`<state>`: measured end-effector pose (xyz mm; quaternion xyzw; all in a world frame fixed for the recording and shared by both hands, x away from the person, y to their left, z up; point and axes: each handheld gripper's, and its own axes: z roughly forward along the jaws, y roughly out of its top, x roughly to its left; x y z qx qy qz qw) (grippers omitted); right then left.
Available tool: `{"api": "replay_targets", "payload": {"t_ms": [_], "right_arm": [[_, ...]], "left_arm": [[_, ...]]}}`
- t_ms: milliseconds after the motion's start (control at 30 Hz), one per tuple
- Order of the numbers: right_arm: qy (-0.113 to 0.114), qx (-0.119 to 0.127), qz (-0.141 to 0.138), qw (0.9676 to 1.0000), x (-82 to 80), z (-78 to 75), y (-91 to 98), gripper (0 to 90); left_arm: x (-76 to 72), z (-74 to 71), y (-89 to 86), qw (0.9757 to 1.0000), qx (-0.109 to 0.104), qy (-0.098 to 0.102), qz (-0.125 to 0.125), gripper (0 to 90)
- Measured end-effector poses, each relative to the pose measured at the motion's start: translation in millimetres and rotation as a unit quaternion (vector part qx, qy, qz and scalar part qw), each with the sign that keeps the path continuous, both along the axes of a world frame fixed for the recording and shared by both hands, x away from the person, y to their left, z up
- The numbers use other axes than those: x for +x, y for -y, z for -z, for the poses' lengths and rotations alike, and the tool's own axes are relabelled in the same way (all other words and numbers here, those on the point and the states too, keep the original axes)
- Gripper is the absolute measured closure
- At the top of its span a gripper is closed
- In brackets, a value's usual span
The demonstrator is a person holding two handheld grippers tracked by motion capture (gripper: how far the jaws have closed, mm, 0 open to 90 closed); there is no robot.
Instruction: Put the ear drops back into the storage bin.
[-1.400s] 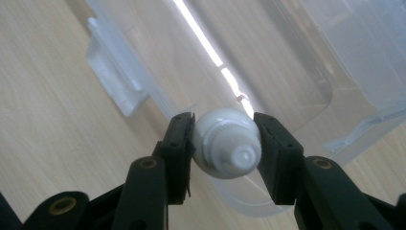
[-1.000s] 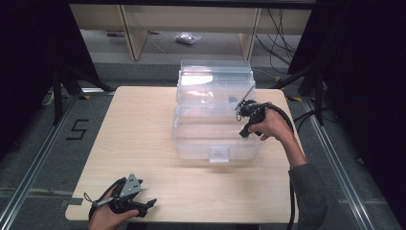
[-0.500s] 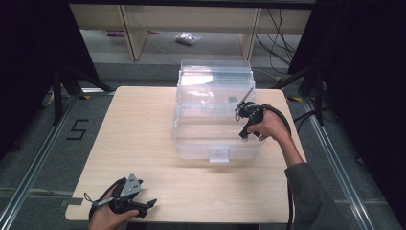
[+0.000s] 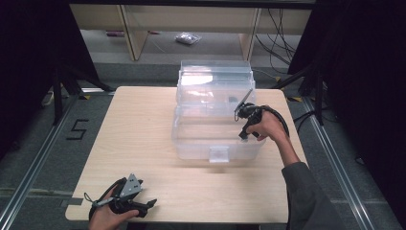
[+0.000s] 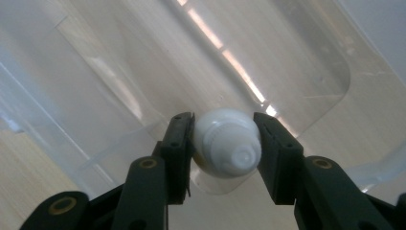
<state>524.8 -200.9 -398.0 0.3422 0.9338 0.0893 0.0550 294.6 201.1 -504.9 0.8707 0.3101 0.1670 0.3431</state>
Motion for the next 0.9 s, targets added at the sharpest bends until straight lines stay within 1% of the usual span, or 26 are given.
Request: {"api": "replay_targets", "payload": {"t_ms": [33, 67, 100, 133, 167, 200, 233, 267, 333, 367, 400, 433, 467, 500, 533, 600, 633, 700, 733, 767, 833, 867, 900], "right_arm": [[-0.001, 0.0, 0.004, 1.0, 0.5, 2.0, 0.0, 60.3], [0.0, -0.002, 0.005, 1.0, 1.0, 4.3, -0.1, 60.3], [-0.018, -0.006, 0.025, 0.9995, 0.0, 7.0, -1.8, 60.3], [-0.018, -0.006, 0.025, 0.9995, 0.0, 7.0, -1.8, 60.3], [-0.018, -0.008, 0.023, 0.9996, 0.7, 8.4, -1.4, 60.3], [-0.011, -0.007, 0.018, 0.9997, 2.0, 10.4, -1.2, 60.3], [-0.012, -0.012, 0.002, 0.9999, 4.4, 12.5, 0.5, 60.2], [-0.024, -0.014, 0.03, 0.9992, 1.8, 13.1, -1.7, 60.3], [-0.024, -0.013, 0.032, 0.9991, 1.6, 14.2, -2.3, 60.3], [-0.021, -0.017, 0.021, 0.9994, 3.0, 17.3, -2.1, 60.2], [-0.025, -0.021, 0.03, 0.999, 2.4, 17.3, -3.0, 60.2], [-0.027, -0.024, 0.028, 0.999, 2.8, 18.3, -3.1, 60.3], [-0.013, -0.022, -0.002, 0.9997, 6.4, 20.2, -0.8, 60.2], [-0.013, -0.022, -0.002, 0.9997, 6.4, 20.2, -0.8, 60.2], [-0.03, -0.023, 0.026, 0.9989, 4.6, 20.2, -4.2, 60.2], [-0.028, -0.024, 0.03, 0.9989, 4.5, 21.3, -4.7, 60.2], [-0.028, -0.024, 0.022, 0.9991, 6.7, 23.5, -3.7, 60.2], [-0.026, -0.023, 0.023, 0.9991, 7.1, 24.1, -3.6, 60.2], [-0.033, -0.025, 0.038, 0.9984, 6.2, 24.2, -5.8, 60.2], [-0.03, -0.025, 0.032, 0.9987, 7.3, 25.4, -4.7, 60.2], [-0.031, -0.026, 0.029, 0.9988, 9.4, 26.8, -3.6, 60.2], [-0.031, -0.028, 0.032, 0.9986, 9.4, 27.5, -3.7, 60.2], [-0.037, -0.029, 0.037, 0.9982, 9.0, 27.5, -4.4, 60.2]], "left_arm": [[-0.3, 0.1, 0.3, 1.0, -0.003, -0.001, -0.001, 17.3], [0.1, -0.2, -0.3, 1.0, 0.003, 0.0, 0.001, 17.3], [-0.5, 0.2, 0.4, 1.0, -0.005, -0.001, -0.001, 17.3], [-0.5, 0.2, 0.4, 1.0, -0.005, -0.001, -0.001, 17.3], [0.1, 0.0, -0.1, 1.0, 0.002, 0.0, 0.001, 17.3], [-0.4, 0.2, 0.4, 1.0, -0.004, -0.001, -0.001, 17.3], [-0.5, 0.2, 0.4, 1.0, -0.005, -0.002, -0.001, 17.3], [0.0, 0.3, 0.1, 1.0, -0.001, 0.0, -0.001, 17.3], [0.1, 0.4, 0.2, 1.0, 0.0, -0.001, 0.0, 17.3], [0.0, 0.3, 0.2, 1.0, 0.0, 0.0, 0.0, 17.3], [0.0, 0.4, 0.2, 1.0, 0.0, 0.0, 0.0, 17.3], [0.0, 0.4, 0.2, 1.0, 0.0, 0.0, -0.001, 17.3], [0.0, 0.3, 0.1, 1.0, 0.001, 0.0, 0.0, 17.3], [0.0, 0.3, 0.1, 1.0, 0.001, 0.0, 0.0, 17.3], [-0.1, 0.3, 0.2, 1.0, 0.0, 0.0, 0.0, 17.3], [-0.1, 0.3, 0.3, 1.0, 0.0, 0.0, 0.0, 17.3], [0.0, 0.1, -0.1, 1.0, 0.002, 0.0, 0.001, 17.3], [0.0, 0.1, -0.1, 1.0, 0.001, 0.0, 0.001, 17.3], [0.0, 0.2, -0.1, 1.0, 0.002, 0.0, 0.001, 17.3], [-0.1, 0.2, 0.0, 1.0, 0.0, -0.001, 0.0, 17.3], [-0.1, 0.3, 0.2, 1.0, 0.0, -0.001, 0.0, 17.3], [-0.1, 0.4, 0.3, 1.0, 0.0, -0.001, 0.0, 17.3], [-0.1, 0.4, 0.3, 1.0, 0.0, -0.001, 0.0, 17.3]]}}
